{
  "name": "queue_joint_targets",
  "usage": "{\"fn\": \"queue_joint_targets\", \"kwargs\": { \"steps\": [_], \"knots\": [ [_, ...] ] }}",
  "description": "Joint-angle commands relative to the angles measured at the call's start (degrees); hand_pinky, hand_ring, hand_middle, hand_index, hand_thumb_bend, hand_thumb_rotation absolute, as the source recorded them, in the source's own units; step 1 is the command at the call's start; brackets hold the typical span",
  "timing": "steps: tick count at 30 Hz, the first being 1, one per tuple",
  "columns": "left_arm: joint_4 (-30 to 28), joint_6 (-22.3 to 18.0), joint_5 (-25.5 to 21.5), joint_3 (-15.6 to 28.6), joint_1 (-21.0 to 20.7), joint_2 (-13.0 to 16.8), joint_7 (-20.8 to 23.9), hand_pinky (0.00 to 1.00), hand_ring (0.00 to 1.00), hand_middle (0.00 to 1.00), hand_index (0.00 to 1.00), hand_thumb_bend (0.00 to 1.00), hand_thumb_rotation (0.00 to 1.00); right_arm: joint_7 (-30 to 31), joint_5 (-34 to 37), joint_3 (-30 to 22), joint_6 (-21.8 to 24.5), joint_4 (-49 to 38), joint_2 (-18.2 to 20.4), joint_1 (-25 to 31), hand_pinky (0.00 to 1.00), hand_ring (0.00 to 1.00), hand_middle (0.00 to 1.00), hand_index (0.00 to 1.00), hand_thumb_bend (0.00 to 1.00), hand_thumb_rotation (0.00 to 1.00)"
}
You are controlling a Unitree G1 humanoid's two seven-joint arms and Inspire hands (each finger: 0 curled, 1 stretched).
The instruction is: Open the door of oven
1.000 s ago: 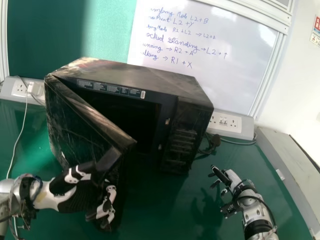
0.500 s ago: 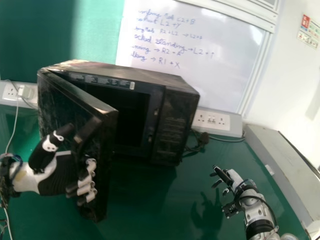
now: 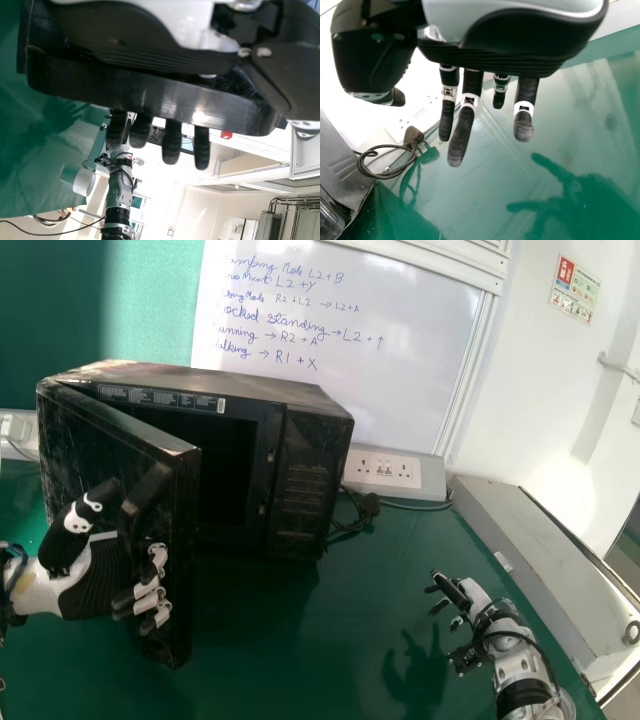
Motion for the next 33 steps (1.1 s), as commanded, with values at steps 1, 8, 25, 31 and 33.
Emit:
{"fn": "queue_joint_targets", "kwargs": {
  "steps": [1,8,25,31,33],
  "knots": [
    [8.20,-3.38,-2.70,13.84,-2.68,2.47,10.88,0.00,0.03,0.07,0.47,0.50,0.06,0.05,-0.20,0.13,0.48,-0.14,-0.45,-0.28,0.11,0.17,0.30,0.67,0.58,0.55],
    [13.83,-10.06,0.46,17.14,-1.75,5.94,11.66,0.02,0.05,0.07,0.07,0.42,0.22,0.52,-0.06,0.03,-0.14,-0.13,-0.79,-0.05,0.11,0.18,0.30,0.67,0.57,0.55],
    [14.51,-16.16,-1.62,24.65,4.28,6.86,15.40,0.05,0.05,0.06,0.02,0.36,0.37,0.40,-0.53,0.44,-0.60,-0.03,-1.34,0.18,0.11,0.18,0.30,0.65,0.58,0.55],
    [21.06,-19.36,-3.52,26.88,5.01,10.34,11.87,0.04,0.05,0.06,0.04,0.32,0.47,0.64,-0.39,0.33,0.00,0.05,-1.33,0.01,0.11,0.17,0.30,0.66,0.59,0.55],
    [20.29,-19.72,-4.41,28.84,5.96,10.61,12.77,0.04,0.05,0.06,0.04,0.33,0.45,0.68,-0.21,0.15,-0.09,0.08,-1.37,0.07,0.10,0.17,0.30,0.66,0.58,0.54]
  ]
}}
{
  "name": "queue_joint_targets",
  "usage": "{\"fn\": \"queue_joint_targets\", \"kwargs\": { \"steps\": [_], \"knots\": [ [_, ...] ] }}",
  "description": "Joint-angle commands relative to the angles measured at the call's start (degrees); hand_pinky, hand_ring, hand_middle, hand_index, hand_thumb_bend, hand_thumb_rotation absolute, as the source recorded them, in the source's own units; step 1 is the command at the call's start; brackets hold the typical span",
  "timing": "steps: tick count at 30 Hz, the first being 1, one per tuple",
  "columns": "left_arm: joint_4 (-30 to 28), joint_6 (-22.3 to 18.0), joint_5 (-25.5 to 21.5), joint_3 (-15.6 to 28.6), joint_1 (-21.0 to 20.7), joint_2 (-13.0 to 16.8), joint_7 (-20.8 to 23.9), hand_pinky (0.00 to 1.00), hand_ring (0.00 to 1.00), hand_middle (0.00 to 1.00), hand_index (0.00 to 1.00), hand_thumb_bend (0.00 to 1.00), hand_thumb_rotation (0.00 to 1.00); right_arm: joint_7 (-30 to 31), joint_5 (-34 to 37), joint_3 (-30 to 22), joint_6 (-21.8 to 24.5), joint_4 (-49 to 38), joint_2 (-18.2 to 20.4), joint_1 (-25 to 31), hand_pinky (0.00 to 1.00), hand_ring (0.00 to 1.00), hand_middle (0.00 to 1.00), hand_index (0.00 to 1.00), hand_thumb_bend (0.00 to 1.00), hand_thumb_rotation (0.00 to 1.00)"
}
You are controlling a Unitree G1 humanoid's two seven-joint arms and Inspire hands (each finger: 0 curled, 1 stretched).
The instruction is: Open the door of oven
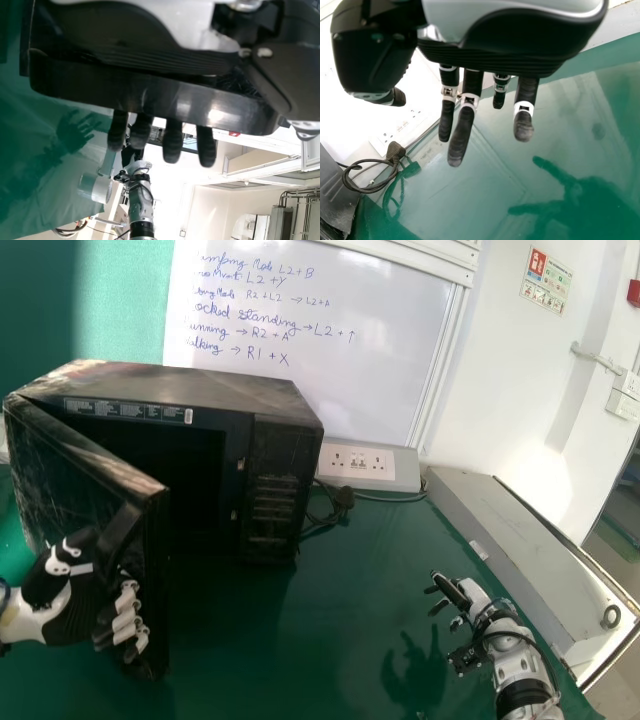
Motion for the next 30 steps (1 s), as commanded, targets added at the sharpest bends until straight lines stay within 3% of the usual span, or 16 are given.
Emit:
{"fn": "queue_joint_targets", "kwargs": {
  "steps": [1,4,8,12,14,16,18,21,22,25,26,27,28,30],
  "knots": [
    [17.90,-4.34,-7.60,29.72,-4.37,10.05,17.21,0.05,0.05,0.06,0.04,0.34,0.43,0.75,-0.07,-0.10,-0.17,0.11,-1.32,0.10,0.10,0.17,0.30,0.66,0.58,0.54],
    [20.26,-5.67,-8.65,31.64,-3.50,11.55,16.98,0.05,0.06,0.06,0.05,0.32,0.42,1.06,0.13,-0.27,-0.29,0.15,-1.37,0.13,0.10,0.17,0.30,0.66,0.59,0.55],
    [21.62,-5.79,-10.86,32.45,-2.32,12.89,14.93,0.07,0.07,0.07,0.05,0.41,0.30,1.06,-0.24,0.07,-0.03,0.15,-1.58,0.06,0.10,0.17,0.30,0.67,0.59,0.56],
    [10.45,-4.75,-14.45,32.18,-1.38,9.20,16.99,0.07,0.08,0.08,0.08,0.35,0.22,1.22,-0.36,0.17,-0.36,0.11,-1.96,0.19,0.10,0.17,0.31,0.67,0.59,0.56],
    [4.16,-3.76,-17.23,31.77,-1.45,7.07,19.09,0.07,0.08,0.09,0.08,0.38,0.13,1.30,-0.47,0.27,-0.25,0.10,-2.07,0.13,0.11,0.18,0.31,0.68,0.59,0.55],
    [-1.60,-1.74,-20.35,30.52,-1.46,5.83,19.66,0.08,0.10,0.11,0.11,0.48,0.02,1.23,-0.76,0.53,-0.49,0.13,-2.21,0.16,0.11,0.18,0.31,0.68,0.59,0.55],
    [-7.56,-0.53,-21.79,27.61,-1.88,4.57,19.51,0.09,0.10,0.11,0.13,0.54,0.01,1.31,-1.07,0.81,-0.76,0.14,-2.39,0.21,0.11,0.18,0.31,0.67,0.60,0.55],
    [-14.13,3.26,-20.92,21.98,-1.44,3.31,20.23,0.08,0.09,0.11,0.15,0.51,0.00,1.33,-1.41,1.09,-0.94,0.32,-2.66,0.25,0.11,0.18,0.31,0.67,0.59,0.51],
    [-15.19,3.63,-20.07,20.98,-0.21,1.96,20.64,0.07,0.09,0.11,0.14,0.42,0.00,1.31,-1.60,1.28,-1.11,0.35,-2.79,0.34,0.11,0.18,0.31,0.67,0.58,0.50],
    [-18.89,8.14,-22.95,19.17,6.53,-2.51,24.46,0.06,0.07,0.09,0.09,0.41,0.14,1.36,-1.98,1.70,-1.85,0.30,-3.28,0.65,0.11,0.18,0.31,0.68,0.58,0.49],
    [-19.56,9.64,-25.42,19.02,9.18,-3.86,24.79,0.06,0.07,0.09,0.13,0.43,0.13,1.30,-2.08,1.81,-2.04,0.31,-3.44,0.72,0.12,0.18,0.31,0.69,0.58,0.49],
    [-19.42,10.39,-27.54,19.00,11.44,-5.08,23.49,0.06,0.08,0.10,0.29,0.47,0.09,1.11,-2.27,1.97,-2.27,0.32,-3.57,0.80,0.12,0.19,0.31,0.68,0.58,0.50],
    [-19.62,10.36,-28.48,19.60,14.06,-6.02,21.80,0.07,0.09,0.11,0.38,0.48,0.08,1.01,-2.53,2.20,-2.54,0.35,-3.67,0.85,0.12,0.19,0.31,0.68,0.59,0.50],
    [-21.13,7.69,-27.55,22.32,19.81,-8.27,18.78,0.06,0.09,0.14,0.45,0.50,0.06,0.93,-2.94,2.48,-2.80,0.49,-3.59,0.76,0.12,0.19,0.31,0.68,0.60,0.53]
  ]
}}
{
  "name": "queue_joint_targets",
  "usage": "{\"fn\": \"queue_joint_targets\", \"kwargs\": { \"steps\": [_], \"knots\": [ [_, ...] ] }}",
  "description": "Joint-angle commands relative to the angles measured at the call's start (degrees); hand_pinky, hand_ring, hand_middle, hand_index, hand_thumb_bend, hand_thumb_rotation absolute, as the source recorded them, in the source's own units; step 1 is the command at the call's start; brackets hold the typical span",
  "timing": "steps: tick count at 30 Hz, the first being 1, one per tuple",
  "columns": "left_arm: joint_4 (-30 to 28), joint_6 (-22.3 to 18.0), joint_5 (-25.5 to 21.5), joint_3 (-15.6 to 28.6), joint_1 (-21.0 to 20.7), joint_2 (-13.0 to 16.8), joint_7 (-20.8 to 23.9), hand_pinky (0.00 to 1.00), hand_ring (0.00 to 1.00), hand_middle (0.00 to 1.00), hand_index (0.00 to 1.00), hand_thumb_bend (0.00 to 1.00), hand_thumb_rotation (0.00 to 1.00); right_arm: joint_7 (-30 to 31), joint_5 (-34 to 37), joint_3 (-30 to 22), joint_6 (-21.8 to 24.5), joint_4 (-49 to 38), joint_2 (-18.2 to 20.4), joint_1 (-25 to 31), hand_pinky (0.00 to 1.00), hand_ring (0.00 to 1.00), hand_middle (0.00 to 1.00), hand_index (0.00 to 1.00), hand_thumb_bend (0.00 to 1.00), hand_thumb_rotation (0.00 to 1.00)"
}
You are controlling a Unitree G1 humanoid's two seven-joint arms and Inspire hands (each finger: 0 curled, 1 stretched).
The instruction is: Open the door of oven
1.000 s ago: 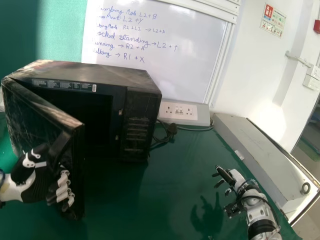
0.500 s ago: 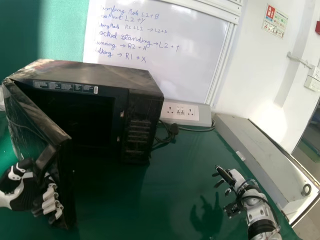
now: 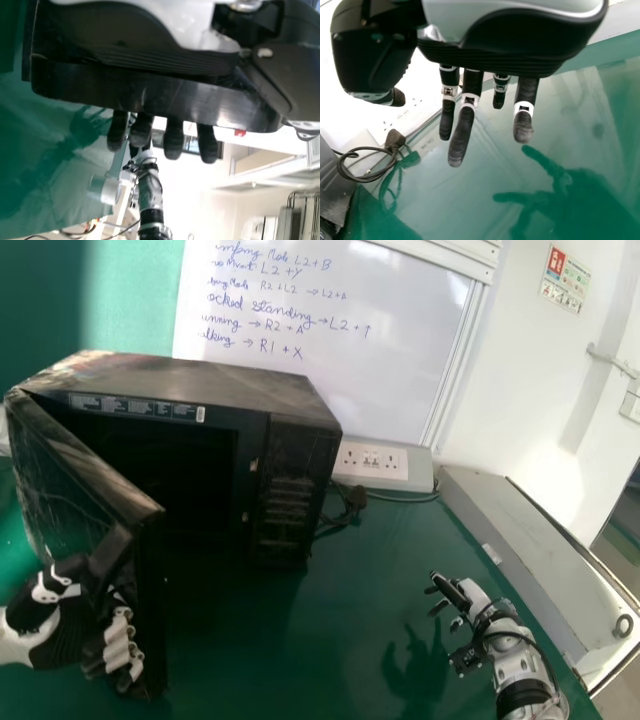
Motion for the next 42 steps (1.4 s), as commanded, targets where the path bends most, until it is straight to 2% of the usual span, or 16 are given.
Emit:
{"fn": "queue_joint_targets", "kwargs": {
  "steps": [1,4,8,12,16,18,21,24,29,31,35,36,37,38,40,42],
  "knots": [
    [-2.06,1.55,-21.27,19.11,9.03,-8.71,10.34,0.06,0.10,0.14,0.46,0.50,0.06,0.95,-1.88,1.52,-2.68,0.51,-3.10,0.66,0.12,0.18,0.31,0.68,0.60,0.54],
    [-7.84,0.48,-23.67,26.36,19.32,-11.59,13.14,0.05,0.09,0.13,0.47,0.50,0.06,0.83,-2.80,2.32,-3.53,0.57,-2.41,0.25,0.12,0.18,0.31,0.68,0.58,0.55],
    [-11.66,-3.28,-26.87,33.20,27.06,-14.42,15.09,0.02,0.06,0.10,0.47,0.50,0.06,0.39,-3.73,3.39,-3.57,0.68,-0.89,-0.54,0.13,0.19,0.32,0.68,0.59,0.55],
    [-10.76,-2.65,-31.40,38.49,33.30,-13.61,14.58,0.00,0.05,0.09,0.47,0.50,0.05,0.93,-3.18,3.09,-3.81,0.85,0.35,-0.82,0.13,0.19,0.32,0.68,0.58,0.52],
    [-7.63,-2.26,-32.28,43.25,38.79,-12.64,10.27,0.01,0.06,0.10,0.47,0.50,0.06,1.35,-3.84,3.67,-4.18,0.97,1.25,-1.16,0.15,0.20,0.32,0.67,0.57,0.53],
    [-7.13,-2.83,-33.72,43.98,40.98,-15.14,9.68,0.01,0.06,0.10,0.47,0.50,0.05,1.46,-4.09,3.97,-4.23,1.05,1.78,-1.42,0.15,0.21,0.33,0.68,0.57,0.53],
    [-8.78,-5.43,-34.32,44.77,43.79,-21.21,9.89,0.01,0.05,0.09,0.47,0.50,0.05,1.52,-4.22,4.09,-4.23,1.15,2.48,-1.77,0.14,0.20,0.33,0.68,0.56,0.49],
    [-9.29,-7.65,-34.14,46.85,46.05,-25.05,8.34,0.01,0.06,0.09,0.47,0.50,0.05,1.57,-5.21,5.17,-4.30,1.15,2.76,-2.12,0.15,0.21,0.33,0.69,0.56,0.50],
    [-9.15,-8.75,-35.52,50.39,50.00,-27.30,7.90,0.02,0.06,0.09,0.47,0.50,0.06,1.99,-5.16,4.97,-4.63,1.20,3.10,-2.17,0.14,0.21,0.34,0.69,0.55,0.48],
    [-6.39,-9.76,-35.70,51.99,49.71,-26.76,6.69,0.01,0.05,0.08,0.47,0.49,0.06,2.06,-4.98,4.69,-4.54,1.25,3.31,-2.06,0.13,0.20,0.33,0.69,0.55,0.47],
    [1.27,-11.52,-34.06,56.69,50.02,-25.79,8.73,0.01,0.05,0.07,0.47,0.49,0.07,1.84,-4.99,4.64,-4.78,1.19,3.47,-1.76,0.14,0.21,0.34,0.70,0.56,0.46],
    [3.71,-12.32,-32.44,57.80,50.21,-25.11,9.00,0.00,0.04,0.05,0.25,0.45,0.13,1.81,-4.94,4.57,-4.90,1.21,3.45,-1.68,0.14,0.20,0.34,0.69,0.56,0.46],
    [6.90,-12.79,-31.21,58.63,50.36,-24.01,8.22,0.00,0.03,0.05,0.11,0.44,0.21,1.83,-4.88,4.51,-5.01,1.23,3.42,-1.61,0.13,0.20,0.33,0.70,0.57,0.46],
    [9.93,-13.65,-29.42,59.22,50.62,-23.13,8.08,0.00,0.03,0.04,0.06,0.42,0.25,1.80,-4.94,4.56,-5.18,1.24,3.37,-1.55,0.13,0.19,0.33,0.70,0.57,0.47],
    [16.56,-15.38,-27.50,59.89,50.32,-21.68,6.97,0.00,0.02,0.04,0.04,0.43,0.30,1.77,-5.01,4.60,-5.50,1.24,3.26,-1.44,0.13,0.20,0.33,0.69,0.57,0.47],
    [21.13,-16.05,-27.74,60.11,49.49,-21.39,6.79,0.00,0.02,0.05,0.04,0.42,0.28,1.90,-4.90,4.49,-5.25,1.28,3.21,-1.44,0.14,0.20,0.33,0.69,0.58,0.48]
  ]
}}
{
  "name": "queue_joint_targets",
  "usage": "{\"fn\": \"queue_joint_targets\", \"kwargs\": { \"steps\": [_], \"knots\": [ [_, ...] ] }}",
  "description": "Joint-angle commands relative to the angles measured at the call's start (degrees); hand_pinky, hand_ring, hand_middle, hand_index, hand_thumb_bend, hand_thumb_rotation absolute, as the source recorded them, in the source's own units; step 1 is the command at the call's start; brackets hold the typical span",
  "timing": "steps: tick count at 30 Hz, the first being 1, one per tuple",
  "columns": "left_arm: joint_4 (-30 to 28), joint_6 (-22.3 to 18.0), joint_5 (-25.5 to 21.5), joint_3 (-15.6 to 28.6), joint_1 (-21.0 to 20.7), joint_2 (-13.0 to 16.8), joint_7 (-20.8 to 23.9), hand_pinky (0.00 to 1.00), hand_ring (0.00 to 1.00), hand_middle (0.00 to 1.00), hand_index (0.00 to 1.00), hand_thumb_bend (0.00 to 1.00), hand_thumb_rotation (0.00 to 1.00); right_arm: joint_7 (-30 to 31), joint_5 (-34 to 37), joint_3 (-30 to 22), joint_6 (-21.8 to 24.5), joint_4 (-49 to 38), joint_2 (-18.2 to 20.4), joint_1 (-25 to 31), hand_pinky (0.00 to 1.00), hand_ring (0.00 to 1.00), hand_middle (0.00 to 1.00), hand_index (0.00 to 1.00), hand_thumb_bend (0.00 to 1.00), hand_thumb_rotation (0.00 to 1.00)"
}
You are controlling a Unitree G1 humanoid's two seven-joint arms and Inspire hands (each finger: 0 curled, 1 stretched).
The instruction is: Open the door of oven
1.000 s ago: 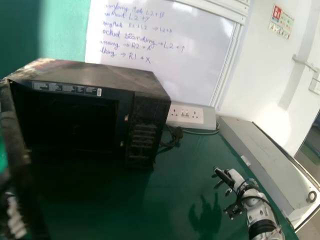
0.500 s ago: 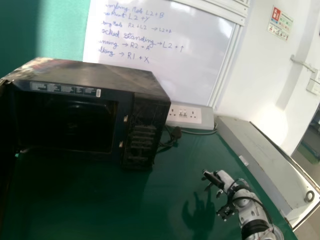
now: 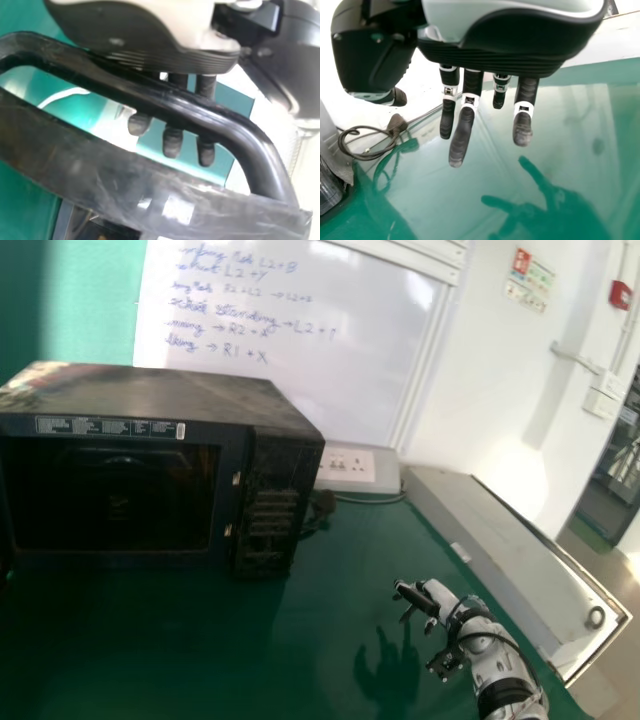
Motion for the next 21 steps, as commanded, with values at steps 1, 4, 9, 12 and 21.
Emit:
{"fn": "queue_joint_targets", "kwargs": {
  "steps": [1,4,9,12,21],
  "knots": [
    [6.85,-2.96,-4.96,5.31,0.00,0.64,-0.42,0.00,0.02,0.05,0.04,0.41,0.21,0.38,0.19,-0.24,-0.24,0.57,-0.32,-0.77,0.14,0.20,0.33,0.69,0.58,0.48],
    [16.48,-4.29,-4.19,5.16,-1.56,3.60,-3.44,0.00,0.01,0.04,0.05,0.40,0.13,0.86,0.06,-0.08,-0.56,0.52,-0.41,-0.74,0.14,0.20,0.33,0.69,0.57,0.48],
    [27.78,-6.37,-2.21,4.83,-3.62,7.71,-1.39,0.00,0.03,0.07,0.09,0.49,0.23,0.95,-0.10,0.09,-0.75,0.45,-0.31,-0.59,0.14,0.20,0.33,0.70,0.57,0.48],
    [28.81,-3.54,-4.47,5.17,-4.12,7.14,2.86,0.05,0.09,0.17,0.31,0.52,0.16,0.84,-0.99,0.93,-0.91,0.53,-0.31,-0.72,0.14,0.21,0.33,0.70,0.56,0.48],
    [27.19,-11.03,0.49,3.09,-3.99,4.72,4.31,0.52,0.73,0.80,0.74,0.59,0.65,0.74,-1.47,1.36,-1.46,0.75,-0.21,-0.84,0.14,0.21,0.33,0.70,0.57,0.50]
  ]
}}
